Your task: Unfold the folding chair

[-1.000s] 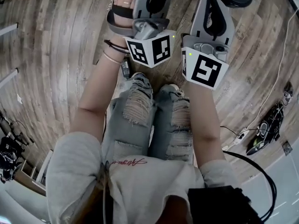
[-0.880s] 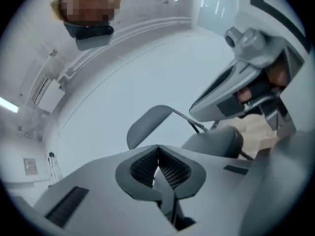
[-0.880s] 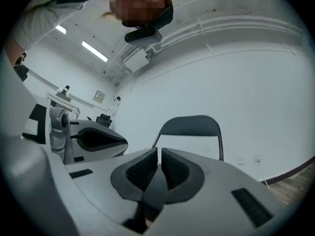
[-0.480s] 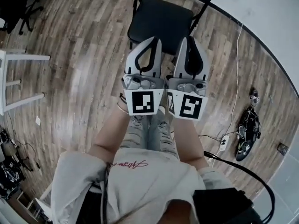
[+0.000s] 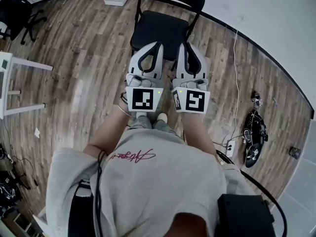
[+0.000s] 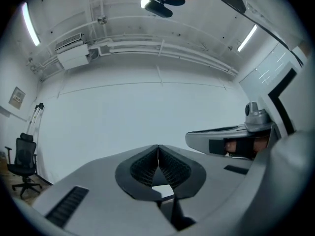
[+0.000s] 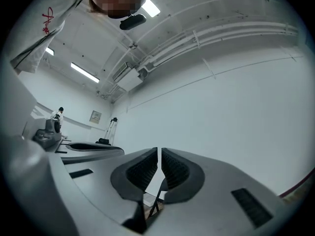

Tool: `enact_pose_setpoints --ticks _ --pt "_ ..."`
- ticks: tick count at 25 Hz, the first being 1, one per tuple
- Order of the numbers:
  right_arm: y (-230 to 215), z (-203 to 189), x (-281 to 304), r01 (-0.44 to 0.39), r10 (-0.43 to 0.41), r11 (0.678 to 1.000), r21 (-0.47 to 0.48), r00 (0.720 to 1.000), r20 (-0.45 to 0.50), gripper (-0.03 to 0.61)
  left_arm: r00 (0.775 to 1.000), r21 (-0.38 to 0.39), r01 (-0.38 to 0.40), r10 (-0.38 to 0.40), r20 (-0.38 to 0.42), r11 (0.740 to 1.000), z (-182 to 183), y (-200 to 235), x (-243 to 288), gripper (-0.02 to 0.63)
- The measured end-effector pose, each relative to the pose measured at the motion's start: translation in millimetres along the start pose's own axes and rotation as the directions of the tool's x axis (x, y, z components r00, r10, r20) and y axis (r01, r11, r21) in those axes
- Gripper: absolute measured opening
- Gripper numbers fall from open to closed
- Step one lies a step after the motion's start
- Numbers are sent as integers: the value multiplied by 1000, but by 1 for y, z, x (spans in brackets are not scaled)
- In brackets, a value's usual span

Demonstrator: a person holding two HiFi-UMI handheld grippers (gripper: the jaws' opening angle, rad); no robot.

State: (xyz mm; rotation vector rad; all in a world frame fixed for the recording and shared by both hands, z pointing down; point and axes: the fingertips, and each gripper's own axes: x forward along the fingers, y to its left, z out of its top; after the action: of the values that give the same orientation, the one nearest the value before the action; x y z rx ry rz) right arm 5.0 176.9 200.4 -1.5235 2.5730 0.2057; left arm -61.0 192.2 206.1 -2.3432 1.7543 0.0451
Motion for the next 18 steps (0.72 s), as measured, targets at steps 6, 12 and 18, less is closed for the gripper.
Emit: enact_pose_setpoints --ticks 6,12,18 --pt "2 5 -14 -20 20 1000 -7 1000 -3 31 1000 -24 3 -3 7 1000 9 -7 -6 17" --pt "4 8 -23 -23 23 1000 -21 1000 0 17 1000 -16 20 -20 13 1000 10 -15 -12 17" --pt "1 8 -26 -18 17 999 -29 1000 -16 17 1000 -18 19 -19 11 1000 13 -18 -12 17"
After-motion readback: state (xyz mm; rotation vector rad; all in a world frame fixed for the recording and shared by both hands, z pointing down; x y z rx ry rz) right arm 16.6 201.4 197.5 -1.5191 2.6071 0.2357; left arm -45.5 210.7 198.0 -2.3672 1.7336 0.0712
